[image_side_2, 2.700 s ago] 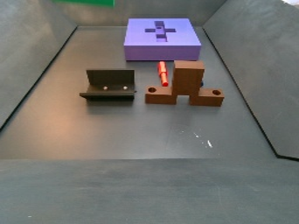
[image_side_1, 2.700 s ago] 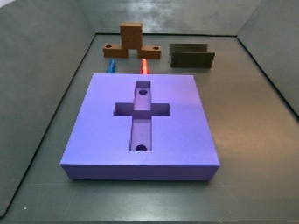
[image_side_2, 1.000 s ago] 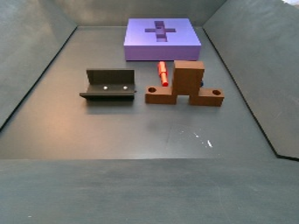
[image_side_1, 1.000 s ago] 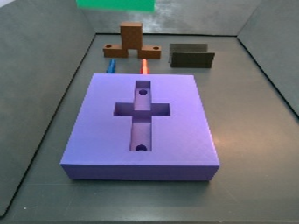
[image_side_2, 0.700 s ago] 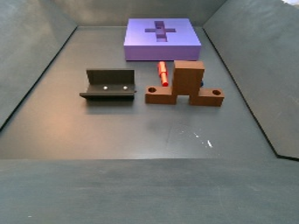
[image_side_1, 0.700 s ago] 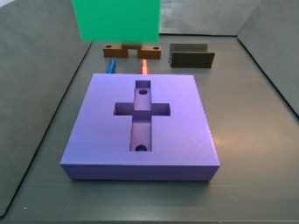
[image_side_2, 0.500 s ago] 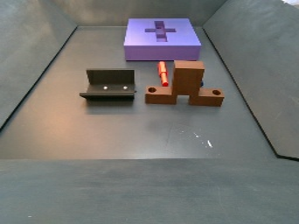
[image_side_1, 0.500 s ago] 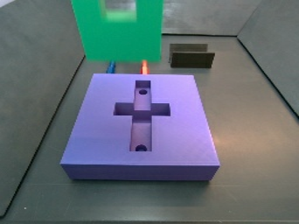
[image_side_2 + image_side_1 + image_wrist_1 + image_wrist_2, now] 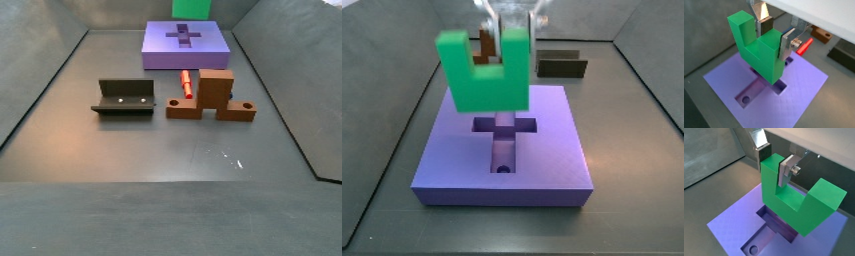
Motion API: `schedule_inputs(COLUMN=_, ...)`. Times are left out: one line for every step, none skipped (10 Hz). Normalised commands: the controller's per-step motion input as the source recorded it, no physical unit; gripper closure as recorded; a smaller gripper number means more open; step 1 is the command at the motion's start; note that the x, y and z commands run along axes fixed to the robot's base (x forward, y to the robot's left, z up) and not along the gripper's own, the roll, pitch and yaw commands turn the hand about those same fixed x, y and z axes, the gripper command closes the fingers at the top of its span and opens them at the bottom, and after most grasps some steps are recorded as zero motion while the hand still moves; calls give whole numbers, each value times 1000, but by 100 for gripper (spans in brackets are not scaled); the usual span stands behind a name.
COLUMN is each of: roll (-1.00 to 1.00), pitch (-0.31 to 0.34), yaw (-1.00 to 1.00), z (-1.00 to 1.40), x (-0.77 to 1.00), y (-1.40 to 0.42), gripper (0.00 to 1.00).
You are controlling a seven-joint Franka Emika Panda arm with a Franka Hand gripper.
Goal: Pick up the green object. Move up. Place the green object on the fixture. Regrasp the green object. Move to above the board. Insert the green object.
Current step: Insert the green object.
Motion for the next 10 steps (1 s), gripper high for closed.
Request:
schedule_inputs(roll=77, pitch=-91, yaw=114, z=-451, x=254, y=0, gripper=100)
schedule_inputs(roll=104, pitch=-67, yaw=97, z=-383, x=249, y=0, gripper=100)
schedule_inputs(roll=99, pitch=-50, yaw=71, z=-346, x=240, y=0, gripper=100)
schedule_inputs(roll=127, pitch=0, yaw=20, z=-269, x=23, y=23, gripper=100)
schedule_inputs(roll=140, pitch=0, yaw=0, z=-174, x=0, y=66, gripper=100)
schedule_inputs(roll=157, pitch=0, yaw=-77, z=-203, x=29, y=37, gripper=100)
schedule_inputs(roll=87, pitch=0, yaw=-97, z=-246, x=0, y=66, gripper=100)
schedule_inputs(roll=37, pitch=0, yaw=-57, z=-231, x=0, y=66, gripper=100)
schedule_inputs(roll=77, pitch=14, yaw=-69, z=-106, x=63, y=77, gripper=100)
schedule_inputs(roll=123, pitch=63, yaw=-69, z=-20, x=91, y=74, gripper=100)
